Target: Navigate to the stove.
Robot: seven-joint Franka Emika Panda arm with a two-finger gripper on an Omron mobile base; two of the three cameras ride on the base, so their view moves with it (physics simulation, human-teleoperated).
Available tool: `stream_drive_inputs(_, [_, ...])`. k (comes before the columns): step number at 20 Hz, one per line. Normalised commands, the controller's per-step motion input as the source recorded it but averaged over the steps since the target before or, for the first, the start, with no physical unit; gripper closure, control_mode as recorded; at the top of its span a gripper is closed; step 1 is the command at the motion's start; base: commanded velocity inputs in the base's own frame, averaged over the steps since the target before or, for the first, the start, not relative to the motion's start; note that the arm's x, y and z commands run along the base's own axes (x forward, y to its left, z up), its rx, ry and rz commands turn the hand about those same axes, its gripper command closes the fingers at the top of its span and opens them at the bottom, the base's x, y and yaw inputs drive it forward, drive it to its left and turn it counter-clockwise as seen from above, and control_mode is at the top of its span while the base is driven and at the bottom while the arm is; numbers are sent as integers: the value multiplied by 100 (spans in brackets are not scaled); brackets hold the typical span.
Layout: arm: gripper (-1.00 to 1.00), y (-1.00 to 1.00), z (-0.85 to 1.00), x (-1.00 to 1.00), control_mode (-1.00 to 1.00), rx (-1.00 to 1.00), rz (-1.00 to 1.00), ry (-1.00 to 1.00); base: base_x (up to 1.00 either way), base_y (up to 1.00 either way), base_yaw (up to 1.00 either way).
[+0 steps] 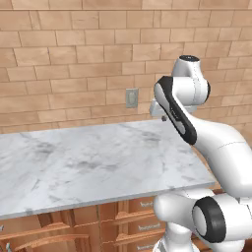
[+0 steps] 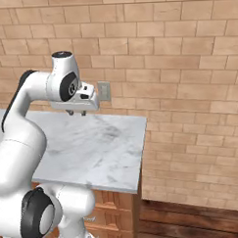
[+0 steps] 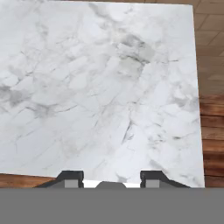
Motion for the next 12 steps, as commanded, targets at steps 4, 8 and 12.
stream_drive_inputs(4, [-100, 0, 0, 0, 100, 0, 0, 0, -22, 0, 1])
stream_drive_inputs(8, [-100, 0, 0, 0, 100, 0, 0, 0, -100, -16, 7])
stream_drive_inputs(12, [-100, 0, 0, 0, 100, 0, 0, 0, -91, -50, 43])
